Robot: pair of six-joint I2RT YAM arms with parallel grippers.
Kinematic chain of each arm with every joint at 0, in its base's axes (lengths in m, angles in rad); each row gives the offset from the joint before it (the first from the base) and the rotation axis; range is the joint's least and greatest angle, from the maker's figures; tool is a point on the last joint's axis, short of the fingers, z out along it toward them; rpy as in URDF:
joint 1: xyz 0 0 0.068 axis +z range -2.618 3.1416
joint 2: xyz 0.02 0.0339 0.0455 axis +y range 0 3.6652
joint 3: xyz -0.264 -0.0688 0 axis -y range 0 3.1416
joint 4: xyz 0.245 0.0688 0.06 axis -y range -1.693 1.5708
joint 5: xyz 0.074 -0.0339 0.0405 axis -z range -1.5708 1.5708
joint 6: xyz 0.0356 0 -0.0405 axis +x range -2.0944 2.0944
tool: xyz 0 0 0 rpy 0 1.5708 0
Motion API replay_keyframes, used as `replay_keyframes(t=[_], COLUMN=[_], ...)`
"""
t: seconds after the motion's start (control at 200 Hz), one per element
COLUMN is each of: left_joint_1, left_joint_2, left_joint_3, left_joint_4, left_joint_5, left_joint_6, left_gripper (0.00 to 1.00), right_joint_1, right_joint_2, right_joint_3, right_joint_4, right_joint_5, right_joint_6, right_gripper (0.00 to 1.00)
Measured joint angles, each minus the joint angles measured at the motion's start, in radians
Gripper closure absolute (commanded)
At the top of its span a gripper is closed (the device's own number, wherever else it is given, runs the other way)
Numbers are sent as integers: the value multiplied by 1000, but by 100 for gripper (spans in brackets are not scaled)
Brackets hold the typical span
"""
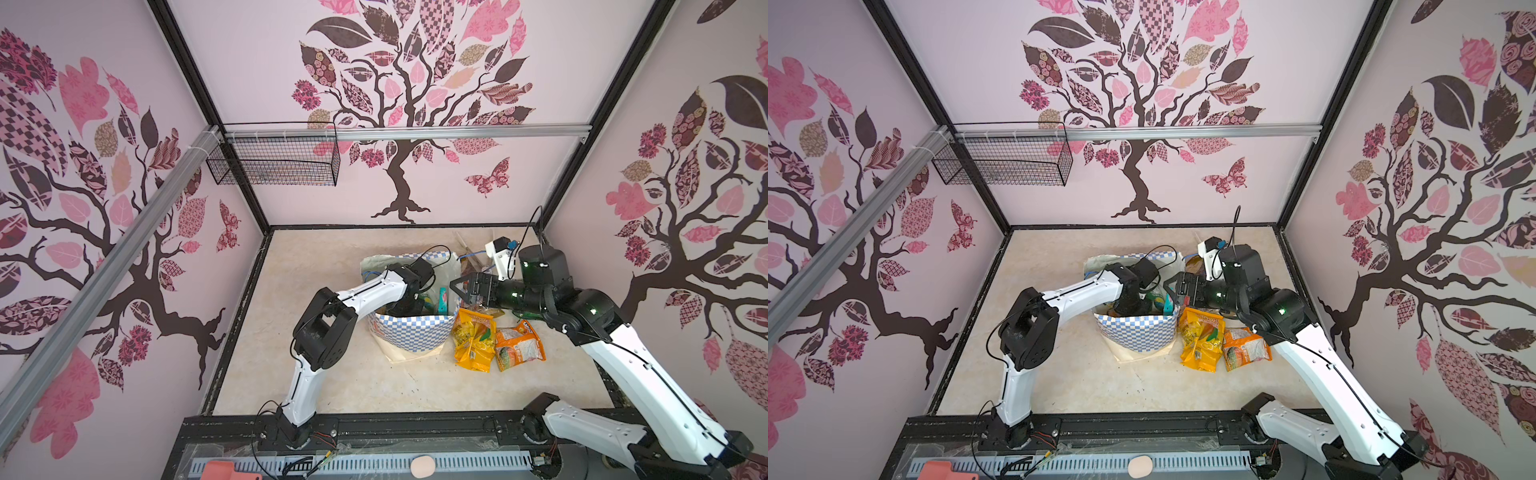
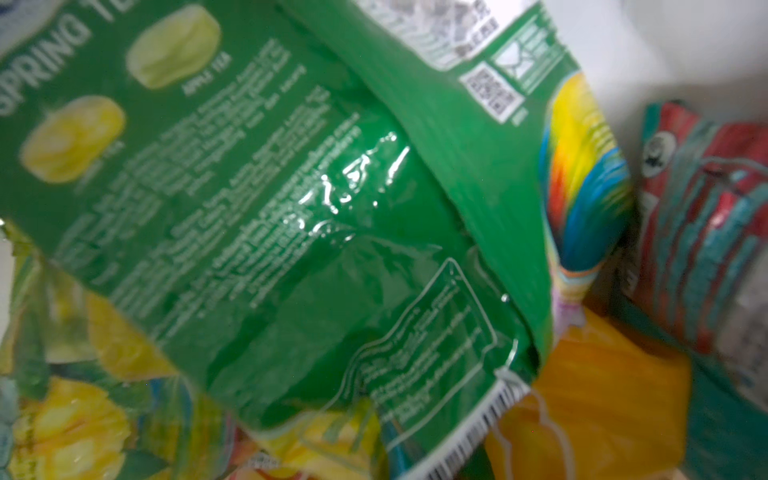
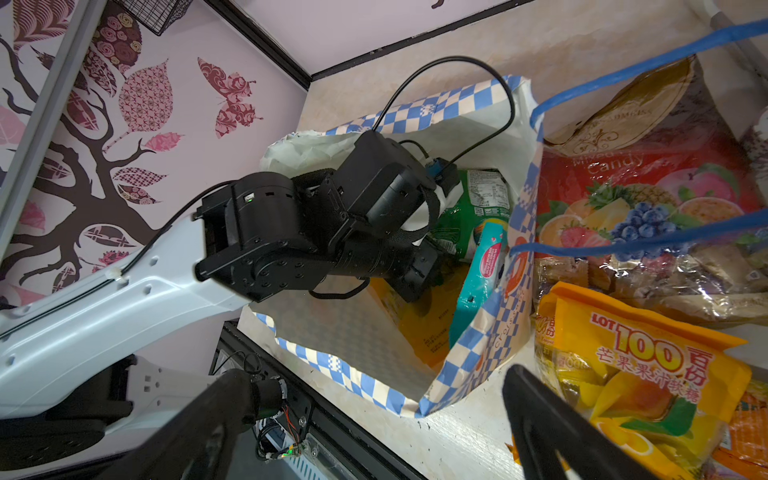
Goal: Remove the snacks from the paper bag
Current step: 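Grasp the green Fox's Spring Tea candy bag with the left gripper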
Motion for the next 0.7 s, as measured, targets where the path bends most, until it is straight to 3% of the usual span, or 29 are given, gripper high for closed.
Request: replay_keyframes(t=[0.7], left_joint_1=[-1], left_joint_2=[-202], left_joint_3=[0], left_joint_4=[-101], left_joint_5=[64], left_joint_6=[6], left_gripper=[100], right_joint_1=[0], right_joint_2=[-9], right_joint_3=[-13], right_joint_4=[14], right_joint_5=[8], right_joint_6=[7], right_gripper=[0])
